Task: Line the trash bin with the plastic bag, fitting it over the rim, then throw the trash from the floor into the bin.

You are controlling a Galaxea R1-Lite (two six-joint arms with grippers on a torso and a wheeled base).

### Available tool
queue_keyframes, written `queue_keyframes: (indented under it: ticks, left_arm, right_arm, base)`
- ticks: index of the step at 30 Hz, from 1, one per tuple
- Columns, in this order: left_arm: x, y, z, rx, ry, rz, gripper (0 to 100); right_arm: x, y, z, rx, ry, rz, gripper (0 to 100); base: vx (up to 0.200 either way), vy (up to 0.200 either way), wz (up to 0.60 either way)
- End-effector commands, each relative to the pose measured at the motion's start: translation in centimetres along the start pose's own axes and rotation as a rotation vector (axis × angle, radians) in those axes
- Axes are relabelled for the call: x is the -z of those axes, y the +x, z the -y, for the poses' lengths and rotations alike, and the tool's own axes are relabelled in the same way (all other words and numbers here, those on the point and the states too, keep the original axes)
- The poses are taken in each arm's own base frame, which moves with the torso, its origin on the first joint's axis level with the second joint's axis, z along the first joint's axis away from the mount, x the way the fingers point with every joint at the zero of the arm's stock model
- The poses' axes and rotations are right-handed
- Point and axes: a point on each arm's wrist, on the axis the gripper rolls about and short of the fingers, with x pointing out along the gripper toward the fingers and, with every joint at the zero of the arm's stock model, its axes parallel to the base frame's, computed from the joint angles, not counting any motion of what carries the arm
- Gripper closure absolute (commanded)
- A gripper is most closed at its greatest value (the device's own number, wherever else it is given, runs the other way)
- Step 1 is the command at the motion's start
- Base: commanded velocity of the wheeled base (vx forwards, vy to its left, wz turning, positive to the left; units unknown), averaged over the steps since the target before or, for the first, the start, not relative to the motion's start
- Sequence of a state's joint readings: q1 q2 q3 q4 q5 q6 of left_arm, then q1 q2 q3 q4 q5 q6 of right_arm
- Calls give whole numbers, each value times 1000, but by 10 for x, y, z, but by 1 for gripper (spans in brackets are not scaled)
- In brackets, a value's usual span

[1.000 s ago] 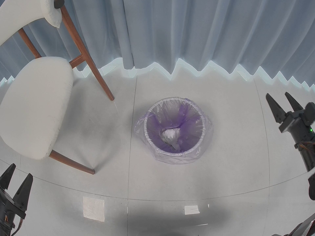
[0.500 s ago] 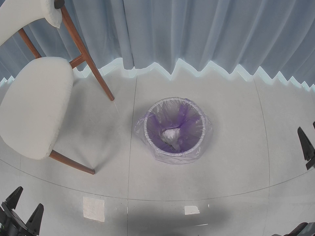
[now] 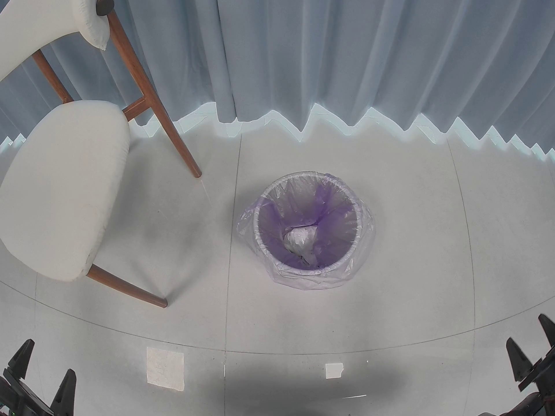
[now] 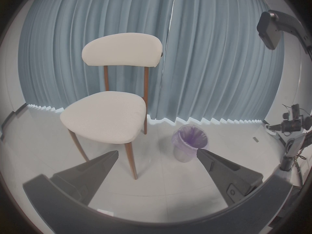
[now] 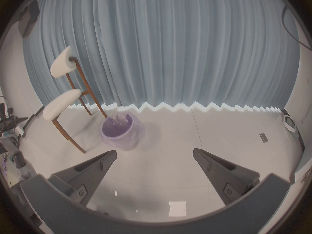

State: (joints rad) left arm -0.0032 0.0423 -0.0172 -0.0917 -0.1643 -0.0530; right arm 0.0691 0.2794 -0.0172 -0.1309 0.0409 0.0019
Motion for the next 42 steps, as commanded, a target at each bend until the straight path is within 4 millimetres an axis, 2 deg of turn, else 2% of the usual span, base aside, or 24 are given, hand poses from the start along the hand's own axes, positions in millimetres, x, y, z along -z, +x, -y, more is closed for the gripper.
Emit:
queue_keyframes:
  ticks: [1, 3, 13, 16, 18, 22, 28, 35, 42]
  left_arm:
    - [10, -3, -5, -211, 46, -10, 0]
    - [10, -4, -7, -323, 42, -9, 0]
    - [9, -4, -8, -366, 97, -18, 0]
    - [9, -5, -10, -485, -6, 7, 0]
    - [9, -5, -10, -485, -11, 8, 0]
    - [10, -3, -6, -286, 19, -39, 0]
    - [10, -4, -5, -215, 46, -39, 0]
    - [10, -4, -4, -186, 94, -44, 0]
    - [10, -3, -5, -243, 35, -18, 0]
  right_arm:
    - [24, -21, -2, 70, -5, 116, 0]
    - [24, -21, -2, 89, 9, 130, 0]
    - [24, -22, -1, 120, 27, 127, 0]
    - [24, -22, -1, 126, 29, 130, 0]
    - [24, -22, -1, 126, 29, 130, 0]
    - [24, -21, -2, 101, 18, 129, 0]
    - [24, -21, -2, 99, -2, 128, 0]
    - [24, -21, -2, 99, -4, 128, 0]
    - [24, -21, -2, 105, 3, 129, 0]
  base:
    - [0, 0, 0]
    - [0, 0, 0]
    - [0, 0, 0]
    - [0, 0, 0]
    - [0, 0, 0]
    - [0, 0, 0]
    - [0, 0, 0]
    - [0, 0, 0]
    - [0, 0, 0]
